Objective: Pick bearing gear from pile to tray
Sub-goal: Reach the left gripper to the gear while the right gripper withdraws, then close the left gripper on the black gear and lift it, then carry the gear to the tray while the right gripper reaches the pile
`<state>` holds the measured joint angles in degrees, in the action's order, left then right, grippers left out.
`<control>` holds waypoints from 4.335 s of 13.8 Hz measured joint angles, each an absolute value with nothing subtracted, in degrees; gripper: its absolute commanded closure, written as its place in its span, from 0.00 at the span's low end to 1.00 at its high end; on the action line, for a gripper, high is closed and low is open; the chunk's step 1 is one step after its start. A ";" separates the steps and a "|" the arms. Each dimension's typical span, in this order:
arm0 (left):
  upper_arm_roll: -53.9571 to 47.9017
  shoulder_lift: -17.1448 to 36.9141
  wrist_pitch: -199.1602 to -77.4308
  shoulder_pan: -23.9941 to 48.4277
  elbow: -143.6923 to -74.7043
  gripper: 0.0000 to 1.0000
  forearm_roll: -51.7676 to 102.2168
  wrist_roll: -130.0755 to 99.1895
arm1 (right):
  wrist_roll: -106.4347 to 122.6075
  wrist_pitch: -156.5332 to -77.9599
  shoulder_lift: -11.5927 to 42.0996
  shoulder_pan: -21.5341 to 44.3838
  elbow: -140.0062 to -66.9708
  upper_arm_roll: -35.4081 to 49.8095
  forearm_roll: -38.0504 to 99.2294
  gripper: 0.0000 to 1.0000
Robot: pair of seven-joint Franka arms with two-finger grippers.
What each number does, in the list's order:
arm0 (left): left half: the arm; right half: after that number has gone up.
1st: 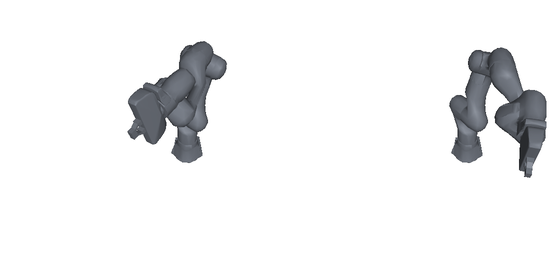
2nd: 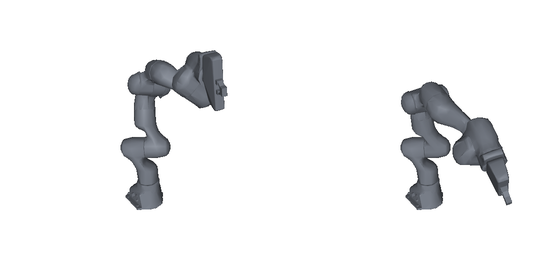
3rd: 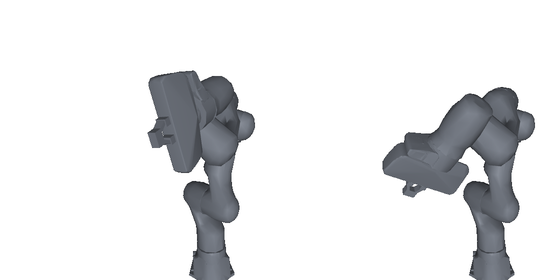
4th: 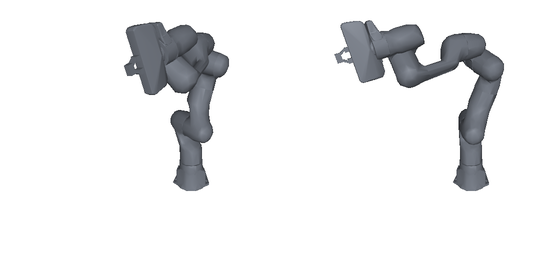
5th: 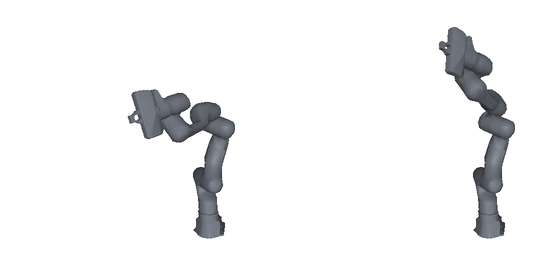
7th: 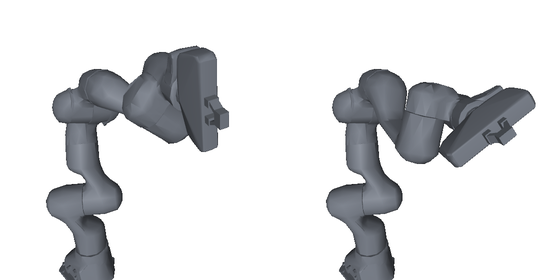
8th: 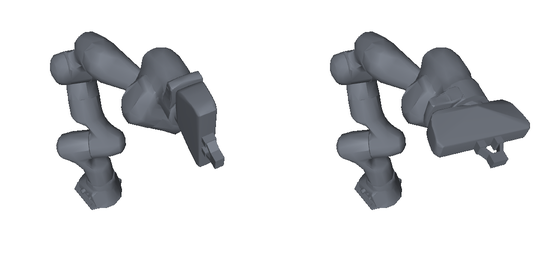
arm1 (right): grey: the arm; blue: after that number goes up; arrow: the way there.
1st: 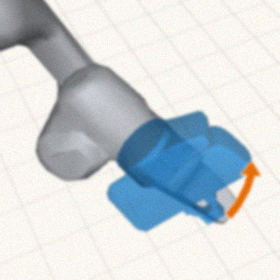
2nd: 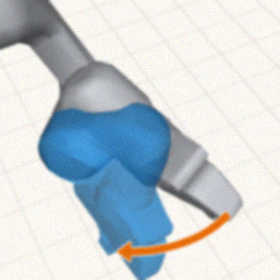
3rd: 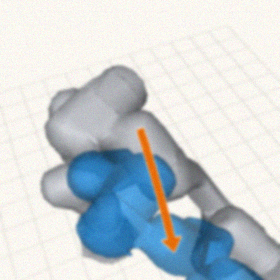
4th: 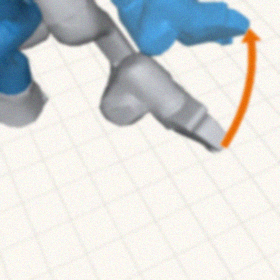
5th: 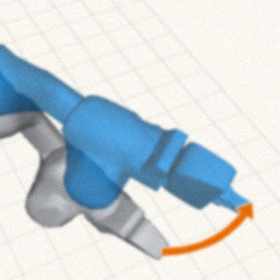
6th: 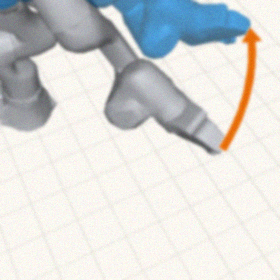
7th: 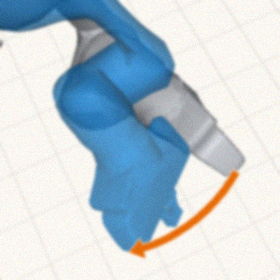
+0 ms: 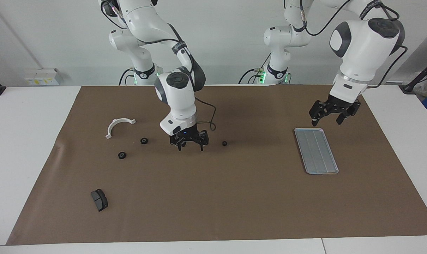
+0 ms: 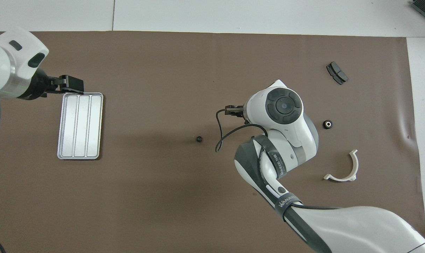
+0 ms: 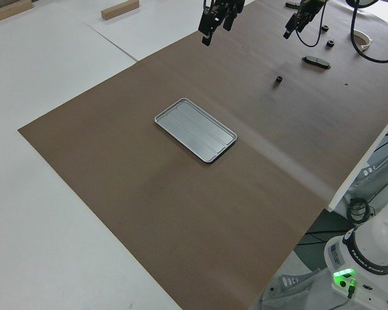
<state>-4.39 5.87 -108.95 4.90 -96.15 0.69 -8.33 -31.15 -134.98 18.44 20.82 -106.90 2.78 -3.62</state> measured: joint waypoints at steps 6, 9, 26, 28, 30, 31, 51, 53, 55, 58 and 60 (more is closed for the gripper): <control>-4.57 12.44 -120.22 15.64 -100.61 0.00 1.63 -20.61 | -16.70 -134.98 15.13 10.59 -112.63 2.68 -3.67 0.00; -4.55 16.78 -124.52 22.36 -102.12 0.00 1.63 -28.79 | -10.40 -134.97 14.61 7.22 -114.73 2.69 -3.65 0.00; -4.42 23.23 -133.49 35.07 -107.88 0.10 -0.81 -41.99 | -5.10 -136.76 9.78 4.77 -129.04 3.03 -3.62 0.26; -4.41 23.22 -134.14 35.07 -107.91 0.18 -0.81 -42.02 | -5.07 -136.77 9.60 4.77 -129.57 3.03 -3.62 0.27; -4.41 23.22 -135.58 35.07 -108.04 0.23 -0.81 -42.05 | -5.05 -136.77 9.38 4.77 -130.15 3.03 -3.61 0.33; -4.41 23.22 -136.08 35.07 -108.24 0.24 -0.82 -42.05 | -5.04 -136.86 9.22 4.78 -130.31 3.06 -3.61 0.39; -4.29 22.68 -137.58 35.09 -109.79 0.92 -1.20 -41.99 | -8.06 -138.62 10.02 10.94 -122.02 3.98 0.57 1.00; -4.26 22.68 -137.54 35.07 -109.76 0.97 -1.20 -42.00 | -11.01 -138.62 10.56 13.09 -121.40 3.99 0.64 1.00; -3.48 22.72 -137.02 34.44 -109.14 0.98 -1.20 -41.99 | -14.75 -138.65 11.43 15.72 -120.27 4.03 0.65 1.00; -2.58 22.95 -131.68 26.71 -105.30 0.98 -1.21 -36.88 | -16.72 -138.65 12.37 17.57 -118.70 4.02 0.70 1.00; -2.34 23.31 -128.78 18.76 -102.62 0.98 -1.21 -29.73 | -19.51 -138.65 12.95 18.72 -118.15 4.03 0.73 1.00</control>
<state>-2.34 23.31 -128.78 18.76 -102.62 -1.21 -29.73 -19.51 -138.65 12.95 18.72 -118.15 4.03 0.73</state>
